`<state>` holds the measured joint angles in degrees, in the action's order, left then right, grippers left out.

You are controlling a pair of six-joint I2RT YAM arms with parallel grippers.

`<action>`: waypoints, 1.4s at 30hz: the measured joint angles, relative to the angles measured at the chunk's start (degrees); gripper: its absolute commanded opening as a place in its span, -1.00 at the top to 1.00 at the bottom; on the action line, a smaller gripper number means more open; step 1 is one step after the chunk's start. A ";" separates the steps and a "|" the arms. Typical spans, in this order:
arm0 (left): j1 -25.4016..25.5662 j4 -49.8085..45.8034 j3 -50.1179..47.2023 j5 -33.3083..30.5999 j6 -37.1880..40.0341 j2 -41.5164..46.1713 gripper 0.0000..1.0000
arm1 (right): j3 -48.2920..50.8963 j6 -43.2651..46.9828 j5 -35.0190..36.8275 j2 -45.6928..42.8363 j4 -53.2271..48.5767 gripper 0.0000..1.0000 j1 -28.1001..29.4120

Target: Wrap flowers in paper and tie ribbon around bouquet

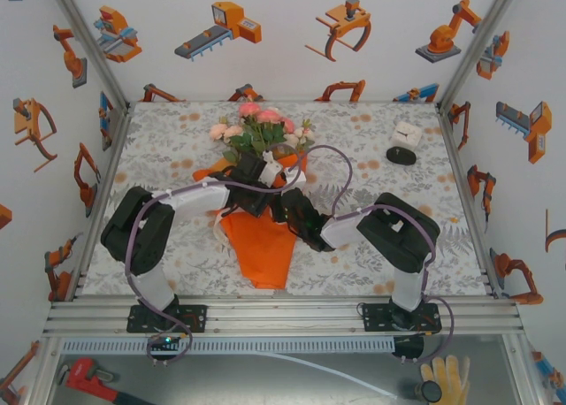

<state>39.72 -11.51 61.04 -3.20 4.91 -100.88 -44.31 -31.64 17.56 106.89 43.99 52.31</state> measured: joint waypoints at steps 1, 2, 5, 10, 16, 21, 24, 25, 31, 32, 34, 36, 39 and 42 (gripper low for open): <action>0.00 0.76 0.11 -0.15 0.07 -0.28 0.06 | 0.02 0.00 -0.07 0.00 0.00 0.99 0.02; 0.00 1.44 0.15 -0.28 0.07 -0.63 0.10 | 0.00 0.00 -0.13 0.00 0.00 0.99 0.00; 0.00 2.27 0.48 -0.50 -0.04 -1.27 0.30 | 0.00 0.00 -0.17 0.00 0.00 1.00 0.00; 0.02 2.71 1.42 -0.68 -0.39 -1.31 0.87 | 0.00 0.00 -0.31 0.00 0.00 1.00 0.00; 0.00 1.03 1.84 0.74 -1.64 1.38 1.00 | 0.00 0.00 -0.37 0.00 0.00 1.00 0.00; 0.00 -0.37 1.84 3.21 -3.26 8.57 1.00 | 0.00 0.00 -0.57 0.00 0.02 1.00 0.00; 0.00 -0.48 1.84 3.89 -3.52 11.74 0.51 | 0.00 -0.02 -0.79 0.00 0.02 1.00 0.00; 0.00 -0.48 1.84 4.17 -3.61 12.13 0.36 | 0.00 -0.02 -0.83 0.00 0.02 1.00 0.00; -0.17 0.96 1.79 6.29 -4.09 8.28 0.24 | 0.02 0.00 -0.81 -0.44 0.00 1.00 0.00; -0.20 1.29 1.79 6.51 -4.09 7.15 0.24 | 0.02 0.00 -0.81 -0.61 0.00 1.00 0.00; -0.37 1.68 1.86 6.80 -4.02 4.81 0.24 | 0.02 0.00 -0.72 -0.90 -0.04 1.00 0.00; -0.66 1.86 1.99 6.69 -4.04 2.95 0.25 | 0.07 0.00 -0.76 -0.96 -0.44 1.00 -0.07; -0.94 2.10 2.56 5.75 -3.89 0.83 0.25 | 0.07 0.00 -0.79 -0.96 -0.66 1.00 -0.07; -0.92 2.58 3.39 5.16 -3.52 -0.57 0.24 | 0.07 0.00 -0.81 -0.96 -0.55 1.00 -0.04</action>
<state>38.81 -8.93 64.42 1.96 1.39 -101.45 -44.25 -31.64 16.75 105.93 43.44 52.27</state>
